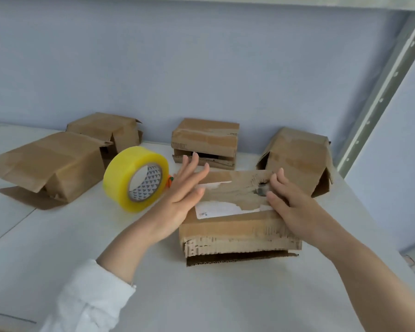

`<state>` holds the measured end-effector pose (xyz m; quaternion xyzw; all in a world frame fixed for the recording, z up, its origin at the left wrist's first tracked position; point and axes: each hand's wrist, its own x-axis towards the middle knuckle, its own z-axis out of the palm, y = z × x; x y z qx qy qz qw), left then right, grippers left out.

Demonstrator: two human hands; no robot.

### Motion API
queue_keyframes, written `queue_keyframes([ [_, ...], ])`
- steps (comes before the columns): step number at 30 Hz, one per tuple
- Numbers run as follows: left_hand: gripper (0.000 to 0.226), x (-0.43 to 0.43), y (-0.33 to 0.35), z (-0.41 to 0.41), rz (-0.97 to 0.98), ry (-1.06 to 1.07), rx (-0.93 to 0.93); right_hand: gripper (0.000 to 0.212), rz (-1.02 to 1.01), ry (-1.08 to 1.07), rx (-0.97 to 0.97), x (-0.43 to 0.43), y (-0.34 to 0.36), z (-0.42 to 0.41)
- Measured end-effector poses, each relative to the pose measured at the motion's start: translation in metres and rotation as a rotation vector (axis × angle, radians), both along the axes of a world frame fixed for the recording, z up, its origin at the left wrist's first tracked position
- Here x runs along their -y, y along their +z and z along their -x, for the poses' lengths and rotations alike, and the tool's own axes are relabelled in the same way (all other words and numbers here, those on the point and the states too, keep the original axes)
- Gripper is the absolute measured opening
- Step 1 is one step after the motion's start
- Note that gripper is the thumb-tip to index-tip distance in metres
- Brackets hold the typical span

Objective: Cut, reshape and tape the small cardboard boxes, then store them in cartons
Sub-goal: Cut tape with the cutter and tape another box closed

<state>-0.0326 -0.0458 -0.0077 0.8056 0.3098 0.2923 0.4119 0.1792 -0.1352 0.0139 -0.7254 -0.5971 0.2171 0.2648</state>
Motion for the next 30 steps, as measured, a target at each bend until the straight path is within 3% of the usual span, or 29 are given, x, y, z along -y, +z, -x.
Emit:
queue_keyframes([
  [1,0.048,-0.004,0.004,0.009,0.058,-0.043,-0.044,0.056,0.005,0.004,0.032,0.011,-0.002,0.006],
  [3,0.048,-0.008,0.016,0.015,0.046,-0.066,-0.301,0.059,0.035,-0.011,0.067,0.030,0.001,0.012],
  [5,0.051,-0.011,0.033,0.006,-0.120,-0.014,-0.496,0.060,0.025,-0.072,0.067,0.031,0.015,0.012],
  [8,0.053,-0.005,0.050,-0.027,-0.353,0.025,-0.529,0.060,-0.099,-0.025,0.348,-0.002,0.027,0.016],
  [10,0.053,-0.004,0.040,-0.049,-0.469,0.038,-0.702,0.057,-0.041,0.076,0.472,-0.029,0.022,0.021],
  [12,0.053,-0.008,0.026,-0.059,-0.456,0.062,-0.832,0.054,0.054,0.119,0.536,-0.044,0.007,0.023],
  [15,0.053,-0.011,0.021,-0.060,-0.416,0.039,-0.864,0.052,0.083,0.118,0.579,-0.045,-0.001,0.021],
  [20,0.051,-0.025,0.040,-0.055,-0.434,0.017,-0.826,0.051,0.136,0.121,0.492,-0.050,0.020,0.020],
  [25,0.049,-0.032,0.021,-0.056,-0.495,0.005,-0.799,0.052,0.129,0.098,0.653,-0.054,0.004,0.026],
  [30,0.048,-0.034,0.027,-0.060,-0.481,0.051,-0.710,0.051,0.129,0.109,0.565,-0.054,0.013,0.023],
])
